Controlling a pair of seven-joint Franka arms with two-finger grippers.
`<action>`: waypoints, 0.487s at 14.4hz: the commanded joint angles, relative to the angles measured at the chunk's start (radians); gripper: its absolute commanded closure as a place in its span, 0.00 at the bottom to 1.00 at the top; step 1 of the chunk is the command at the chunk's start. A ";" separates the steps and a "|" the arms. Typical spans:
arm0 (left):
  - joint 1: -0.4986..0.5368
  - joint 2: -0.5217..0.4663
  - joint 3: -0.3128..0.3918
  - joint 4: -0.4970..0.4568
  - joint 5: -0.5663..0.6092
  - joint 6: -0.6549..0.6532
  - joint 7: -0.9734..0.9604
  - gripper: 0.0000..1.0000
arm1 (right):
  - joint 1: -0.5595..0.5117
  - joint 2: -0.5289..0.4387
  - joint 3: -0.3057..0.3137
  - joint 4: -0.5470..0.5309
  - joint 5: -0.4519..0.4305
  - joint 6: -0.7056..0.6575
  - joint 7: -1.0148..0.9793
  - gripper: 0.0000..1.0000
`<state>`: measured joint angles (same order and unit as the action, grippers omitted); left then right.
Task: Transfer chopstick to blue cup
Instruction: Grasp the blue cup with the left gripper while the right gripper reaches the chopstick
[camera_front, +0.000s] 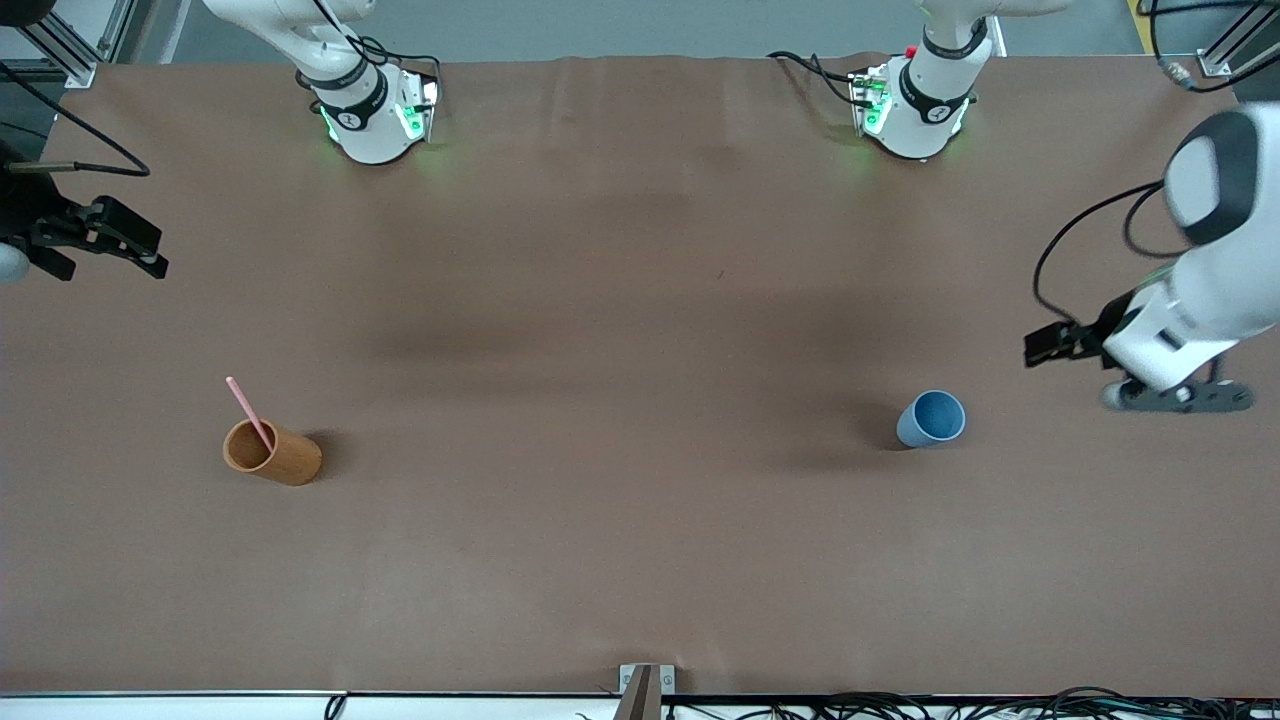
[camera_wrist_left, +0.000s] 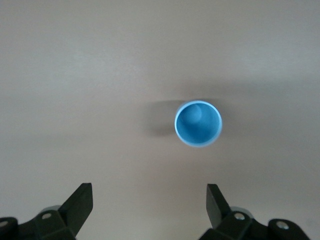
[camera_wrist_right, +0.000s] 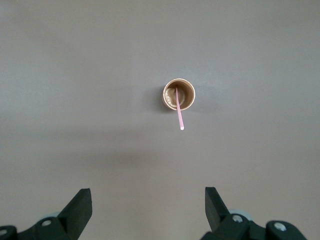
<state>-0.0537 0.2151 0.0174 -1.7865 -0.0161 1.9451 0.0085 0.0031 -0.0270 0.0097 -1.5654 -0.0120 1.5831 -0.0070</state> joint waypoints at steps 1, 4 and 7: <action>-0.003 0.076 -0.004 -0.060 -0.039 0.121 -0.001 0.00 | -0.015 -0.004 0.004 -0.036 0.021 0.014 -0.016 0.00; -0.005 0.151 -0.008 -0.140 -0.094 0.289 0.014 0.00 | -0.015 -0.005 -0.025 -0.143 0.021 0.124 -0.019 0.00; -0.009 0.216 -0.034 -0.148 -0.099 0.388 0.010 0.04 | -0.017 -0.007 -0.040 -0.296 0.020 0.291 -0.019 0.00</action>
<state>-0.0581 0.4201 -0.0058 -1.9221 -0.0979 2.2879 0.0096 -0.0009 -0.0119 -0.0285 -1.7476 -0.0120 1.7762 -0.0109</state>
